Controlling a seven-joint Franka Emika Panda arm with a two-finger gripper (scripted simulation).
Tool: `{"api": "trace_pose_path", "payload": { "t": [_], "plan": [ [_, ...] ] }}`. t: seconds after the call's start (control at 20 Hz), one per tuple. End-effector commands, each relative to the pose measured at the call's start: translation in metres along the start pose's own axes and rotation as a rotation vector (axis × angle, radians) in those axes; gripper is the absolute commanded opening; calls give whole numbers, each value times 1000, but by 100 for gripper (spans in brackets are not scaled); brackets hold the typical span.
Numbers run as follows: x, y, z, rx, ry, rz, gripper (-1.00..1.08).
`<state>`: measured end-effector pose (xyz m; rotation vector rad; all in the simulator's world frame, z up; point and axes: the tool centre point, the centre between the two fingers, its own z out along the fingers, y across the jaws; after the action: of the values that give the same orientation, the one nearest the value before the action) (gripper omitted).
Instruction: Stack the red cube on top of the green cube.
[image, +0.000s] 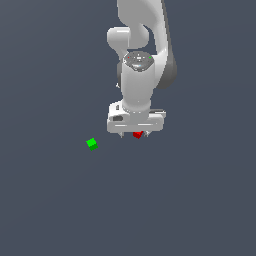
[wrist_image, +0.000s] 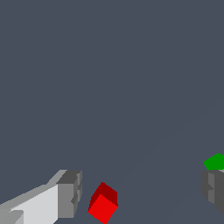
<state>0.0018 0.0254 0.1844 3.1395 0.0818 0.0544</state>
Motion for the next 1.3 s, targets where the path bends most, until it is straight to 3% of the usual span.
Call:
{"api": "trace_pose_path", "payload": {
  "t": [0.0, 0.55, 1.25],
  "plan": [
    [0, 0, 0, 0, 0, 0, 100],
    [-20, 0, 15, -1, -5, 85, 100],
    [-89, -12, 70, -7, -22, 394, 100]
  ]
}}
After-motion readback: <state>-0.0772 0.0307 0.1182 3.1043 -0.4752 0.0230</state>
